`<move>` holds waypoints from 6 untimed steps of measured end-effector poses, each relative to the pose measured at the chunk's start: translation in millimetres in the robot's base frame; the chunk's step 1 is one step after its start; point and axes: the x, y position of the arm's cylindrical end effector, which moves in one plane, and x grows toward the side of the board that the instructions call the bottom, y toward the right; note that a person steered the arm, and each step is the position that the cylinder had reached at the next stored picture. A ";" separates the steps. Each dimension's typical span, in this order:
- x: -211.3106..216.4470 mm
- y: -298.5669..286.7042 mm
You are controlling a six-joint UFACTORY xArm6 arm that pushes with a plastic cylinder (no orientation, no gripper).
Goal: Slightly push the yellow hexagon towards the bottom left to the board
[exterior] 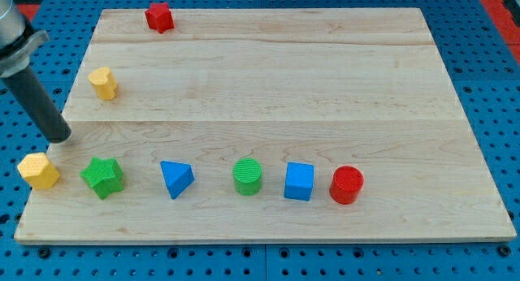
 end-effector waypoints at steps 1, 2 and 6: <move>0.8 -21.9; 4.9 -21.8; 37.1 -1.6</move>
